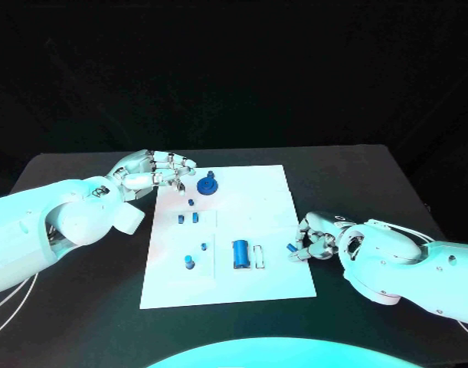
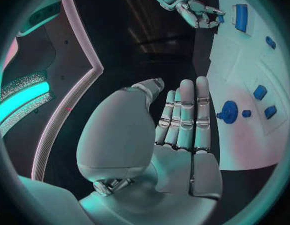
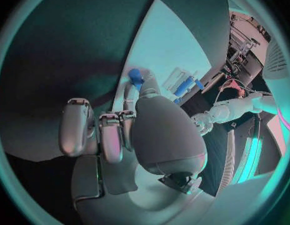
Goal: Assemble the parts on the task board
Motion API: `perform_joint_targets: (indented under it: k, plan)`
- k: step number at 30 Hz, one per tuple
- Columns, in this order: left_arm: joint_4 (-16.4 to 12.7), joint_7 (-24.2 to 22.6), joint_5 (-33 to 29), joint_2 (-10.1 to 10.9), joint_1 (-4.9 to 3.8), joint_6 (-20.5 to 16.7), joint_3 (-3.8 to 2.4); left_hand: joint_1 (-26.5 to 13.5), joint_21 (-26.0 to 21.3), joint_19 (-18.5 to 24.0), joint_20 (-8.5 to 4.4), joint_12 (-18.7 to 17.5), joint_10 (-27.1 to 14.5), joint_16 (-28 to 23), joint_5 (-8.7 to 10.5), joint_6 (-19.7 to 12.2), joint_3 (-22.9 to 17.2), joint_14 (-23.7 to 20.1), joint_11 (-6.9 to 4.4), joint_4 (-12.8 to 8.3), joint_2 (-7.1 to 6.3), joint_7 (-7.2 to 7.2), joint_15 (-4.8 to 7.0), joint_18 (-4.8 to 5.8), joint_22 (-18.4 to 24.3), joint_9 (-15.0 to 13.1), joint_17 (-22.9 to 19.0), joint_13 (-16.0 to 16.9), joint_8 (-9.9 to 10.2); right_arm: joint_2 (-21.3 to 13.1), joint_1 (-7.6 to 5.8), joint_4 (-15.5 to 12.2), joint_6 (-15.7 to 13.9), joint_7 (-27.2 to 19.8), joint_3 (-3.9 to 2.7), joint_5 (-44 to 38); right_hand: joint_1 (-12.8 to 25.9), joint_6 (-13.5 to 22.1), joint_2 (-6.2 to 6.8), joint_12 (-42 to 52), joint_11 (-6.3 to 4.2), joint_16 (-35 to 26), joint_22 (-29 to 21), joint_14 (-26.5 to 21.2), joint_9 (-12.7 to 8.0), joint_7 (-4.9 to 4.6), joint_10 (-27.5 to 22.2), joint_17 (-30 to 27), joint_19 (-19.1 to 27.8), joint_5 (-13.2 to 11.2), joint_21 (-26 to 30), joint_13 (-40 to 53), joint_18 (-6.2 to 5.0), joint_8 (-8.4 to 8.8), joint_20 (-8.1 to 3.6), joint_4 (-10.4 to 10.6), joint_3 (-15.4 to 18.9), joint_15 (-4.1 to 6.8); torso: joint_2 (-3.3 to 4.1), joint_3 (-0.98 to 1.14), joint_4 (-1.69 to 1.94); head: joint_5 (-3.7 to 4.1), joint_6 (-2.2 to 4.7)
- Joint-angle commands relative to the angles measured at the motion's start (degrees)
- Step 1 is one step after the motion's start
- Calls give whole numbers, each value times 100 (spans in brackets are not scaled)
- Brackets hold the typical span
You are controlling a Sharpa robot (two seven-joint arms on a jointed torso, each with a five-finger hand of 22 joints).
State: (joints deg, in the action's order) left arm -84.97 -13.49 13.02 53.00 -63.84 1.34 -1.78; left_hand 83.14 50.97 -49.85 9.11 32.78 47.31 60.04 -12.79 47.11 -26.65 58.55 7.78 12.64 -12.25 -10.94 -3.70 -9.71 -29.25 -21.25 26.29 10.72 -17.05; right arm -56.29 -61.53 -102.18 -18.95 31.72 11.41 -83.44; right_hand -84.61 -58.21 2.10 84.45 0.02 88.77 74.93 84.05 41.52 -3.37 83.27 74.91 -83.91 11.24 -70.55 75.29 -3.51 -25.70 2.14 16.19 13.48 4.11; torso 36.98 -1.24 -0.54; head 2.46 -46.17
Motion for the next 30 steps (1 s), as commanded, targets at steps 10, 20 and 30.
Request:
perform_joint_targets:
  k: [10,20,30]
  plan:
    - [-21,-25,10,4,-2,92,-2,28,-38,-7,20,-6,-24,-37,-10,-33,5,-42,1,-8,18,-11,1,-80,8,6,-6,-6,-21,-29,48,-31,-76,-196,42,397,-874,-46,-314,-16,-96,30,1078,540,-1490,12,302,1260,-163,63,-36,968,30,141,-31,20,-652,30,-1,-1,3,10,19]
    - [-23,-9,11,0,-2,108,0,24,-42,-9,21,-4,-22,-37,-11,-36,5,-42,2,0,28,-12,0,-80,10,7,-6,-9,-24,-58,-41,-229,-294,-423,35,1366,-846,-54,-414,9,-111,42,1089,548,-1502,31,325,1292,-180,62,-84,993,38,171,-46,42,-922,45,0,-6,4,1,35]
    - [-30,-4,17,-2,-2,101,0,28,-44,-11,21,-1,-20,-37,-12,-31,1,-42,1,0,35,-10,0,-80,11,6,-5,-10,-29,16,-91,-301,-359,-536,34,2036,-618,-30,-457,-4,-108,39,1082,546,-1486,24,326,1285,-175,56,-54,986,33,178,-48,47,-1126,43,-1,-6,1,6,36]
